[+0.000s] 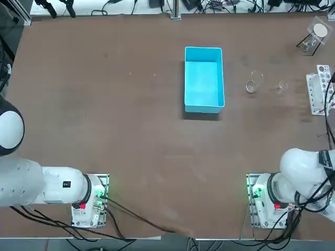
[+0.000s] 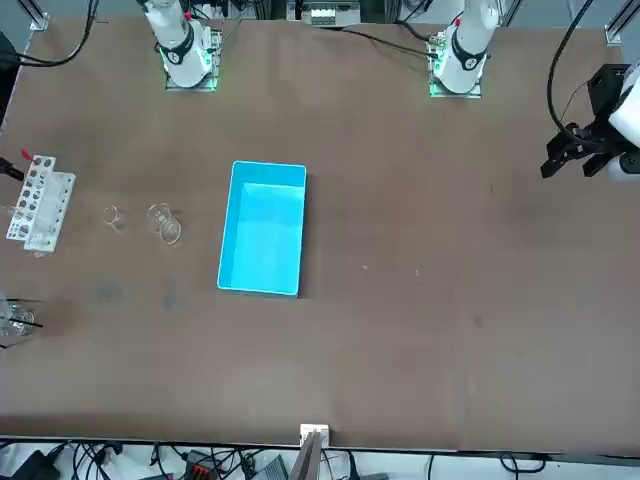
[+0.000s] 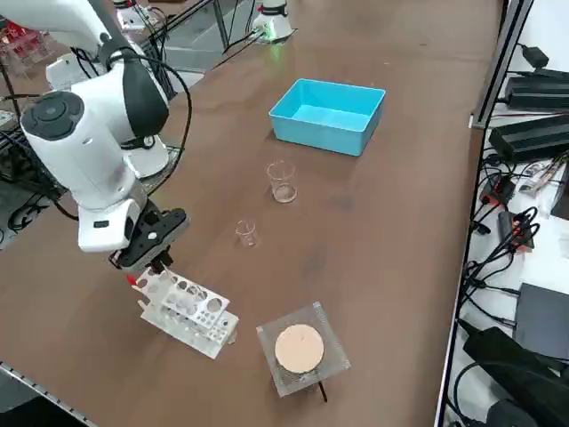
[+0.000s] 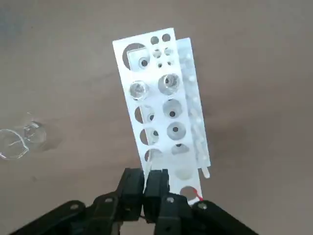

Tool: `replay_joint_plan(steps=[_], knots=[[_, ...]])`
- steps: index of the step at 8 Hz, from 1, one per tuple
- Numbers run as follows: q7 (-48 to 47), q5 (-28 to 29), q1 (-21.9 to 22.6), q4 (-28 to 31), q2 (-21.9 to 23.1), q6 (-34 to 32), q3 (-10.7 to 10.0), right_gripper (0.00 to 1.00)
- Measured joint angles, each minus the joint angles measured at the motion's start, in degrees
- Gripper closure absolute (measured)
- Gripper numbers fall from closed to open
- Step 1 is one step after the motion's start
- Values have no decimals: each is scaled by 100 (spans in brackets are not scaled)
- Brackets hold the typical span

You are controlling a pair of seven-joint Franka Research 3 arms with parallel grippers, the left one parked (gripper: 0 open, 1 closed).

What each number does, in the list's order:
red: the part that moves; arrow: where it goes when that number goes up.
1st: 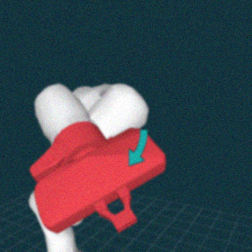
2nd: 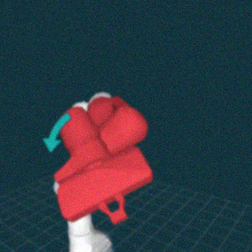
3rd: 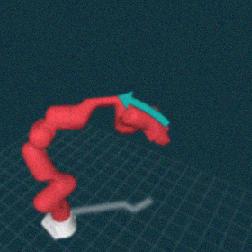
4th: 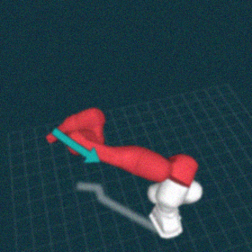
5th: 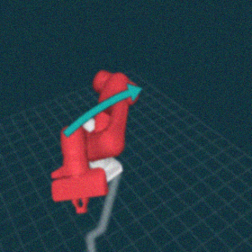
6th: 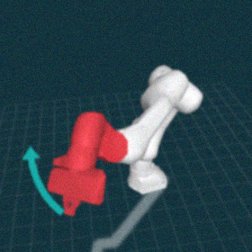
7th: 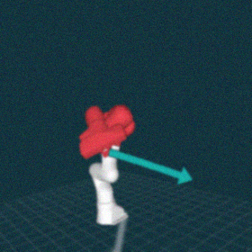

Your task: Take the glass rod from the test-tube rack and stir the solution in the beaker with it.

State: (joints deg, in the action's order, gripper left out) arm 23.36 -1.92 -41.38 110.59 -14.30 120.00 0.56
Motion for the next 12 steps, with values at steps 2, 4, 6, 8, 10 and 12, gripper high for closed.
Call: replay_joint_plan(steps=[2,4,6,8,10,12], knots=[[0,0,0,206,52,265,2,95],[0,0,0,349,58,520,3,95],[0,0,1,410,58,597,9,95],[0,0,2,425,58,624,14,95],[0,0,6,456,58,705,14,95],[0,-1,7,579,57,916,14,94]])
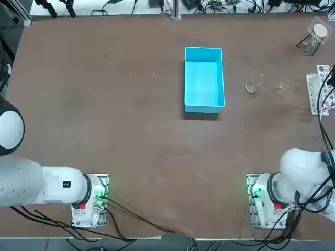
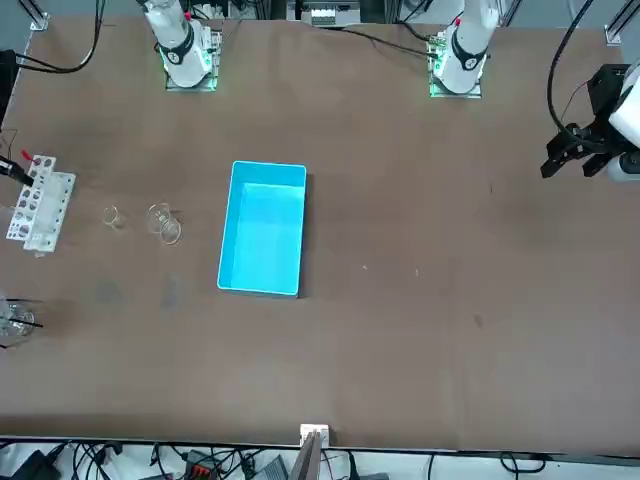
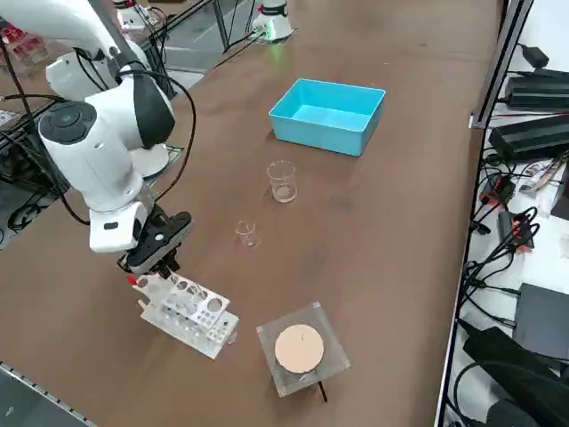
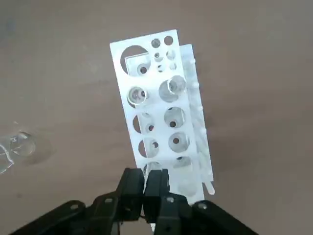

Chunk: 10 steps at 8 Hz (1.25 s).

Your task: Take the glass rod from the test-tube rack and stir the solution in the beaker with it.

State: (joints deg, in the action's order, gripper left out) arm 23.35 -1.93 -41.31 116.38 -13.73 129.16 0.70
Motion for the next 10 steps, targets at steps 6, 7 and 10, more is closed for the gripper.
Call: replay_joint_plan(steps=[6,7,10], knots=[[-1,0,12,160,29,166,59,48],[-1,0,13,134,110,9,64,28],[3,2,295,-314,758,-1354,211,0]])
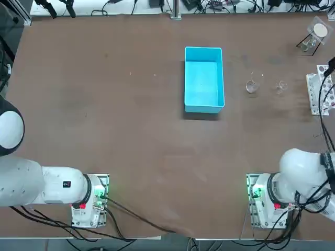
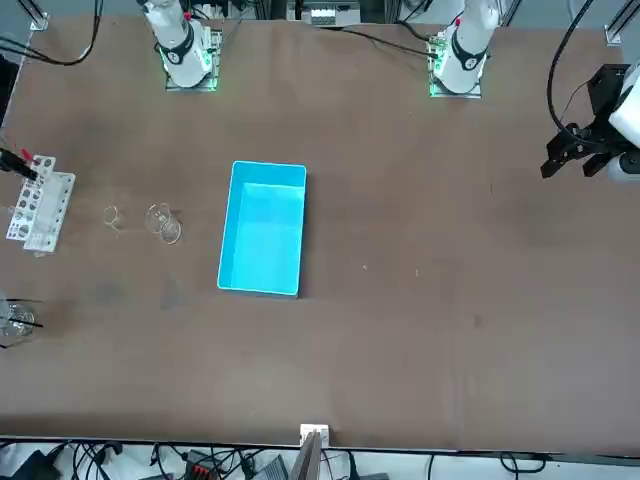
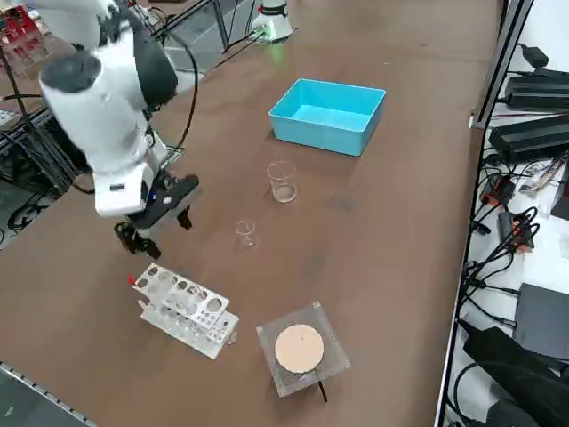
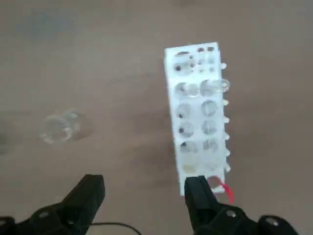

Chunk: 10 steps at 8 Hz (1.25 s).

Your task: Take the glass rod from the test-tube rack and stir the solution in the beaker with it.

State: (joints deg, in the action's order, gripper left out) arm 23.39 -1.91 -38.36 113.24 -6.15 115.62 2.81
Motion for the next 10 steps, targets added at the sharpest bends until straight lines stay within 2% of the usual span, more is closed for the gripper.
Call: replay_joint_plan(steps=[3,5,7,8,9,10], knots=[[-49,202,866,-1159,292,-1759,46,0],[-420,283,1747,-1917,281,-2210,74,0],[-1680,266,2880,-2474,240,-2697,32,0],[-2236,193,3549,-2589,226,-2783,-260,0],[-2502,161,4397,-2618,221,-2828,-916,0],[-2563,174,4871,-2603,237,-2862,-1316,0]])
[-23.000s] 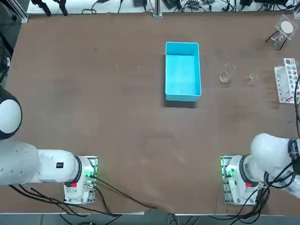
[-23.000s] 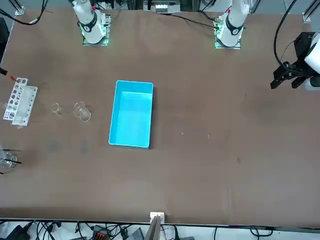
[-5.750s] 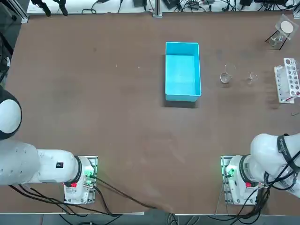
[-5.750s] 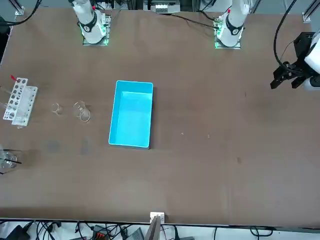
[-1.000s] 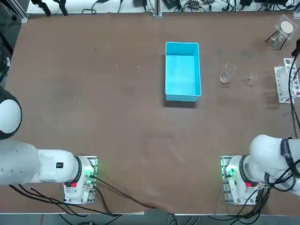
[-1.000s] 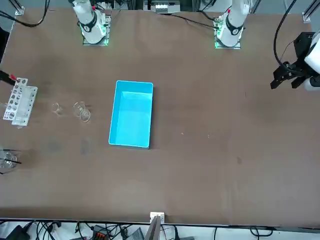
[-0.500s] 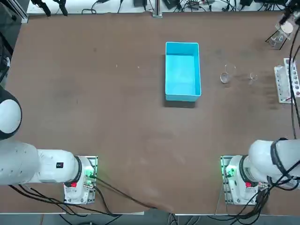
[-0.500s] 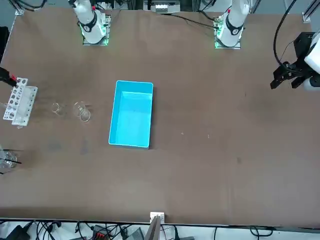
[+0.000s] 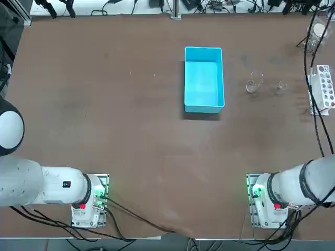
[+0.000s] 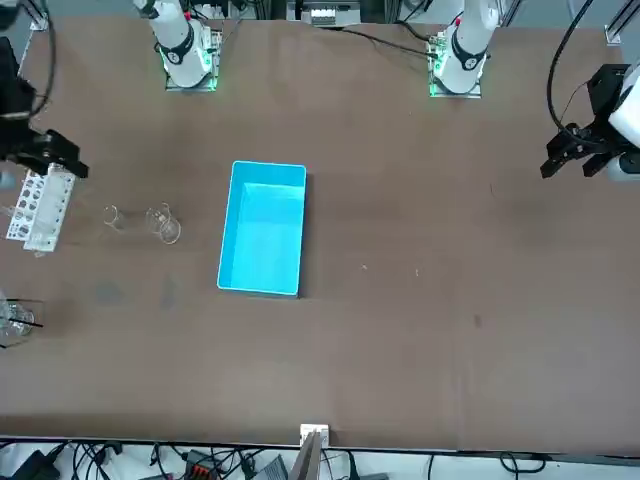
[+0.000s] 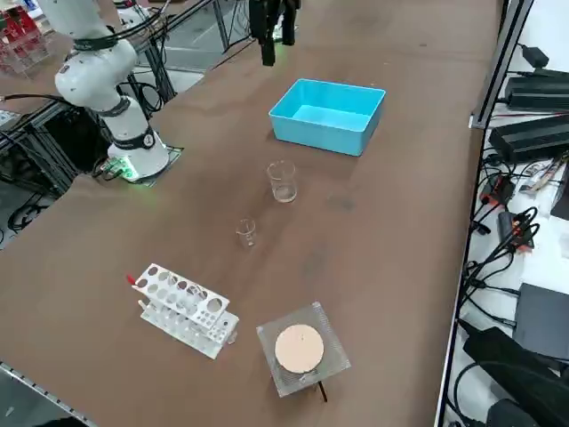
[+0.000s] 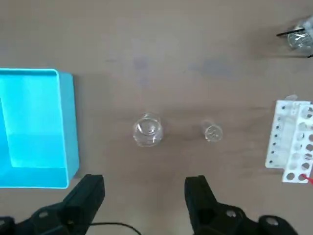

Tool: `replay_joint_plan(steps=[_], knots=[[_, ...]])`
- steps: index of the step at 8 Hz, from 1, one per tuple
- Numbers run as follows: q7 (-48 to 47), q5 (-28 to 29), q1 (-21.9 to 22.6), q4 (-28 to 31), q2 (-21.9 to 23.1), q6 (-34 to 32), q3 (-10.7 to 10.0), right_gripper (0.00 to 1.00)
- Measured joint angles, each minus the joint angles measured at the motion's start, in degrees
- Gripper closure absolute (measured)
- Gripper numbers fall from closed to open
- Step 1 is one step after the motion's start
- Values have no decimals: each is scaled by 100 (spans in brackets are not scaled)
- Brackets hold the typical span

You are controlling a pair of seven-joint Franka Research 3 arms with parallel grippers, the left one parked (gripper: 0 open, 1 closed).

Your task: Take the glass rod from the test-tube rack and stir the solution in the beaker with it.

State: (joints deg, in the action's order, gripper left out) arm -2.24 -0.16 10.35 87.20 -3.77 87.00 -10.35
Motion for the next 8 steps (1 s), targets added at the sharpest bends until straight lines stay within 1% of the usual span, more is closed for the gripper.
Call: replay_joint_plan(steps=[1,2,3,4,6,8], knots=[[0,16,-98,87,82,-9,102,0],[0,26,-459,246,200,-1,460,0],[0,28,-715,382,295,13,733,0],[0,29,-810,531,415,63,847,0],[-10,30,-826,892,728,210,885,0],[-48,31,-825,995,756,243,923,0]])
